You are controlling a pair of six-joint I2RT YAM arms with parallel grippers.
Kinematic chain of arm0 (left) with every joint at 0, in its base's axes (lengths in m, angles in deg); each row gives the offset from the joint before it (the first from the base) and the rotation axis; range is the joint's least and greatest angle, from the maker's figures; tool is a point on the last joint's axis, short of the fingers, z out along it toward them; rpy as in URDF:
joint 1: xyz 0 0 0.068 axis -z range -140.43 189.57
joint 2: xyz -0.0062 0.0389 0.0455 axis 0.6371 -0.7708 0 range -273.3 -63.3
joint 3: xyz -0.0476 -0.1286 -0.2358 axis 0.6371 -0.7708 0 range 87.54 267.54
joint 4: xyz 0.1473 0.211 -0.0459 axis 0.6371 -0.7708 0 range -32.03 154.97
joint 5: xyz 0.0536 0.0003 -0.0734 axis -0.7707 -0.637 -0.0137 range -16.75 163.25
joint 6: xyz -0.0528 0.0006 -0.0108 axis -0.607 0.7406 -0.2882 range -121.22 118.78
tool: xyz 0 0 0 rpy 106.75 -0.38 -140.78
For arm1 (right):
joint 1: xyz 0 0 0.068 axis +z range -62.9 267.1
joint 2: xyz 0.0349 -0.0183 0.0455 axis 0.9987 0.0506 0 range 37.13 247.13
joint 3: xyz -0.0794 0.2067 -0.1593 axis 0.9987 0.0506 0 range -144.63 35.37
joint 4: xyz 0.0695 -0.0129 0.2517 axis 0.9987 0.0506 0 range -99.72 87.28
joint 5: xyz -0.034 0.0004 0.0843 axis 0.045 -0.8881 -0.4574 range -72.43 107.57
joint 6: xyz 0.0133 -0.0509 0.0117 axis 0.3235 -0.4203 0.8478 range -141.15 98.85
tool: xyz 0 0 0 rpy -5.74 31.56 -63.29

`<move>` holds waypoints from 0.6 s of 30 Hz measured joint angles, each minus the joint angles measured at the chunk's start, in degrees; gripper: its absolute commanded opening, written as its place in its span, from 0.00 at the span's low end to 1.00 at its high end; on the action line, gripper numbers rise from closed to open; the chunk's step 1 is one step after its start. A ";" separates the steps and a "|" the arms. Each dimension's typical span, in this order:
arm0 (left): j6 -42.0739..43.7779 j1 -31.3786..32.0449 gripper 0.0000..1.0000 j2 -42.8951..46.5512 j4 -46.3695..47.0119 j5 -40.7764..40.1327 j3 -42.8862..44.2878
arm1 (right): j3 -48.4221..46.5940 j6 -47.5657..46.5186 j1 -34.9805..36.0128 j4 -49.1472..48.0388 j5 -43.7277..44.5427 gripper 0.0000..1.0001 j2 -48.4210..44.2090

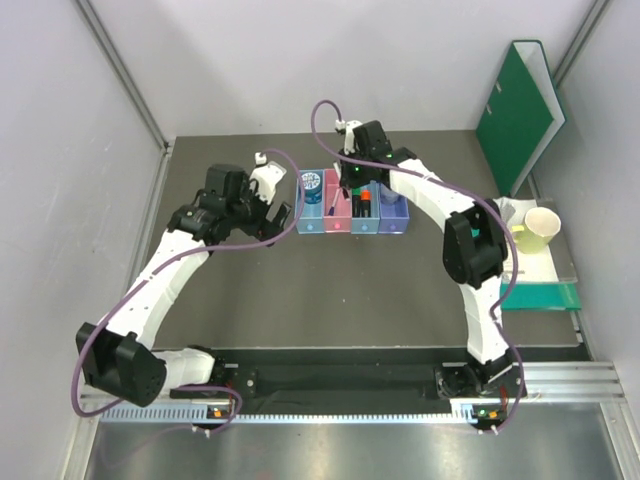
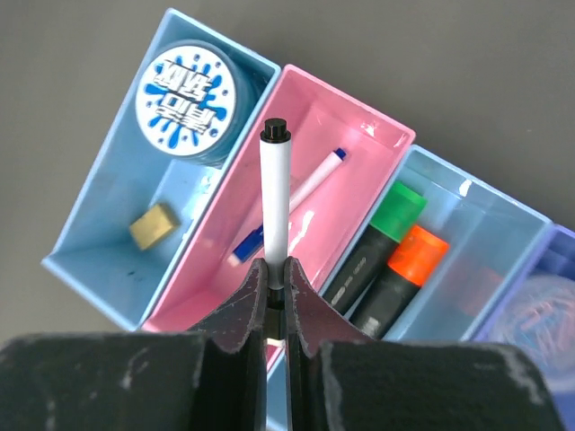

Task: Sort the stationery into containers
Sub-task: Place the pen in the storage box.

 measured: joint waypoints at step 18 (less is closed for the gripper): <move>-0.44 -1.14 0.99 -0.70 0.20 1.27 1.62 | -2.49 0.17 1.75 -2.23 -0.85 0.93 7.39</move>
